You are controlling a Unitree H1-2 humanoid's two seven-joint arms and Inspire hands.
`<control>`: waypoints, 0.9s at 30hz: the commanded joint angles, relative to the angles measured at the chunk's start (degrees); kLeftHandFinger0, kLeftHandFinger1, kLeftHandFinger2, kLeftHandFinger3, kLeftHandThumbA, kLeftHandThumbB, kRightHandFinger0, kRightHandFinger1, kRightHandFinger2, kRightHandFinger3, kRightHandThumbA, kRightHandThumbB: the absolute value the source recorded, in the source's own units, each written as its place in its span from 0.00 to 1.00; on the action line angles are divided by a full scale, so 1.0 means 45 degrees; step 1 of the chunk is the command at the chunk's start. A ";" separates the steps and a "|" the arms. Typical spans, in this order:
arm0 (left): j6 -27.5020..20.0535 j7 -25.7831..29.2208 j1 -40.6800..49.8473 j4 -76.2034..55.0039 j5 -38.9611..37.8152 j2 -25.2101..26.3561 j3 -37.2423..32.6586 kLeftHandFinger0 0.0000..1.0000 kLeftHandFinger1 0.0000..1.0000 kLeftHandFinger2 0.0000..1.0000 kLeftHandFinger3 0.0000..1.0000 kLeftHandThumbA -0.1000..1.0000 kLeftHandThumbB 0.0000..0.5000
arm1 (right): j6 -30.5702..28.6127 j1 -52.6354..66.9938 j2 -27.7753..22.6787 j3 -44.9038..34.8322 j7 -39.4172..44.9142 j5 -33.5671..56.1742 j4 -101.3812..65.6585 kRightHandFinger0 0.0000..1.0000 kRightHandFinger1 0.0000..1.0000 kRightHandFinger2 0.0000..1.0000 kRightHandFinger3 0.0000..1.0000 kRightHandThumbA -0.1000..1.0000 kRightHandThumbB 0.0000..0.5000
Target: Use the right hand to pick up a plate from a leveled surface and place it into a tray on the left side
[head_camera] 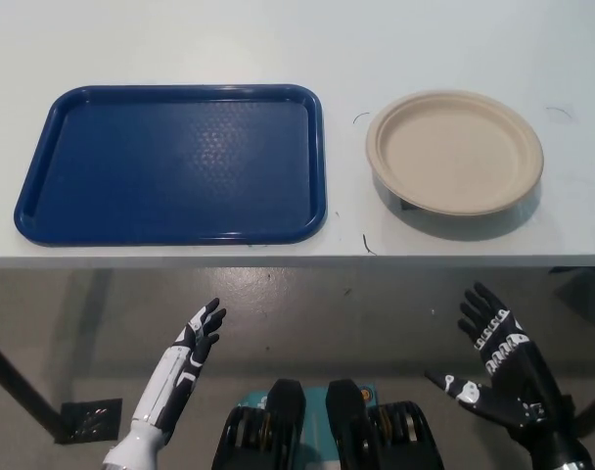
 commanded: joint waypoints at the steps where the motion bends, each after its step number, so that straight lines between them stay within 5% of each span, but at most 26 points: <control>1: -0.0869 -0.0196 -0.0549 -0.0211 0.0266 0.0130 -0.0132 1.00 1.00 1.00 1.00 1.00 0.29 | 0.6250 -0.1052 0.0254 -0.2065 -0.0104 1.1833 -0.1841 1.00 1.00 1.00 1.00 1.00 0.72; 27: -0.0801 -0.0173 -0.0621 -0.0215 0.0176 0.0054 -0.0090 1.00 1.00 1.00 1.00 1.00 0.30 | 0.6767 -0.2145 0.0458 -0.2500 -0.0873 1.2372 -0.1517 1.00 1.00 1.00 1.00 1.00 0.71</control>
